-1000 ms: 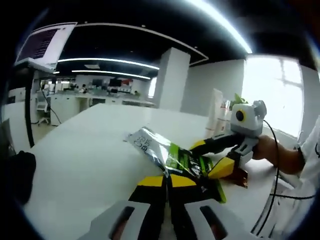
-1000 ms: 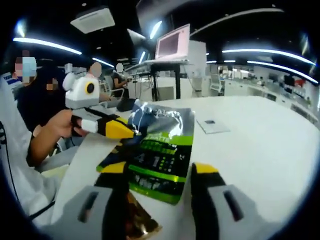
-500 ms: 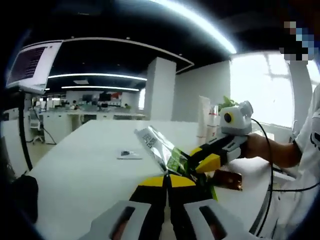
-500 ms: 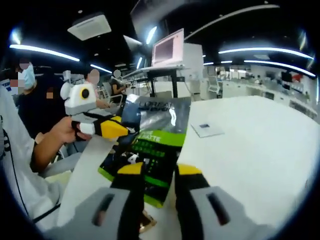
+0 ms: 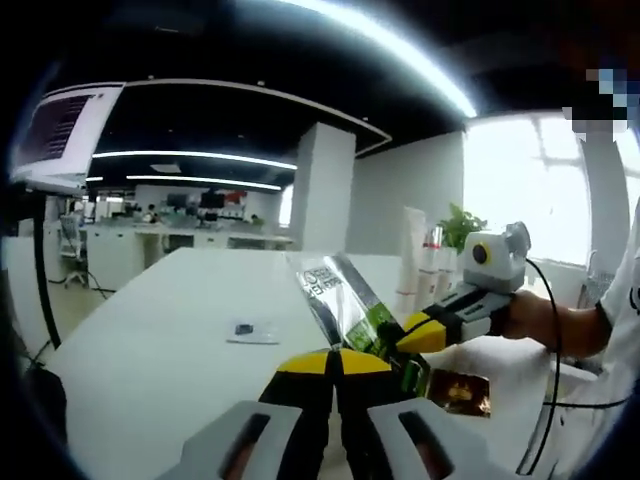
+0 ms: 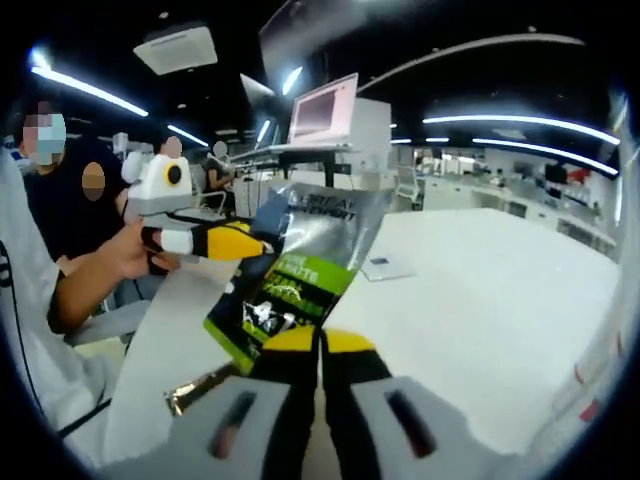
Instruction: Arrange the skincare products in the storage area until every visible bottle or jar stands upright without overlapping.
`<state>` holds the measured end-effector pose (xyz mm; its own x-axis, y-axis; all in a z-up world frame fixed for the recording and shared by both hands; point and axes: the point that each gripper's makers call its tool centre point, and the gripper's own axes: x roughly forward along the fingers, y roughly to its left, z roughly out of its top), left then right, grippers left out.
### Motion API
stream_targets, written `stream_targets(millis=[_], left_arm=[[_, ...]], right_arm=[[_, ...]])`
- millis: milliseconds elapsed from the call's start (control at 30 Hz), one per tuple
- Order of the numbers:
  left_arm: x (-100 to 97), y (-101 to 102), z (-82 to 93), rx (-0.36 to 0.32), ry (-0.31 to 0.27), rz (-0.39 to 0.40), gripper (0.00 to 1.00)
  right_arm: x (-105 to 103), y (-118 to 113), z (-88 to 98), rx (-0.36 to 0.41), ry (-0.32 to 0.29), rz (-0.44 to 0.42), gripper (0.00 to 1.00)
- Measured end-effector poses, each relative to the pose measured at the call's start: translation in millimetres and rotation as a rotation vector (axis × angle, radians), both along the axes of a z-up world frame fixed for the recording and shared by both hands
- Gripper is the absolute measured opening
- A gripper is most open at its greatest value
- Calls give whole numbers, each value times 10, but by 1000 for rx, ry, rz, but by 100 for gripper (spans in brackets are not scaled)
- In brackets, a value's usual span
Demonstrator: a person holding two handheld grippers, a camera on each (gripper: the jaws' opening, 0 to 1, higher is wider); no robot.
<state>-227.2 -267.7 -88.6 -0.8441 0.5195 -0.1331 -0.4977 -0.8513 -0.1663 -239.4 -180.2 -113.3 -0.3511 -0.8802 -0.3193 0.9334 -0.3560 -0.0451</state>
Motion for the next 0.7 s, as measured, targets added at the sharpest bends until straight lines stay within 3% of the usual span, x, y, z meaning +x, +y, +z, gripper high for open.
stream_targets(millis=[167,400,700], left_arm=[[-101,60,2,-38,-4,-16,0],[-258,209,44,18,-35,-67,0],[-421,502,87,14,-43,-158,0]], right_arm=[[-51,91,2,-7,1,-39,0],[-83,259,77,-30,6,-111,0],[-143,524,89,-21,26,-216,0]])
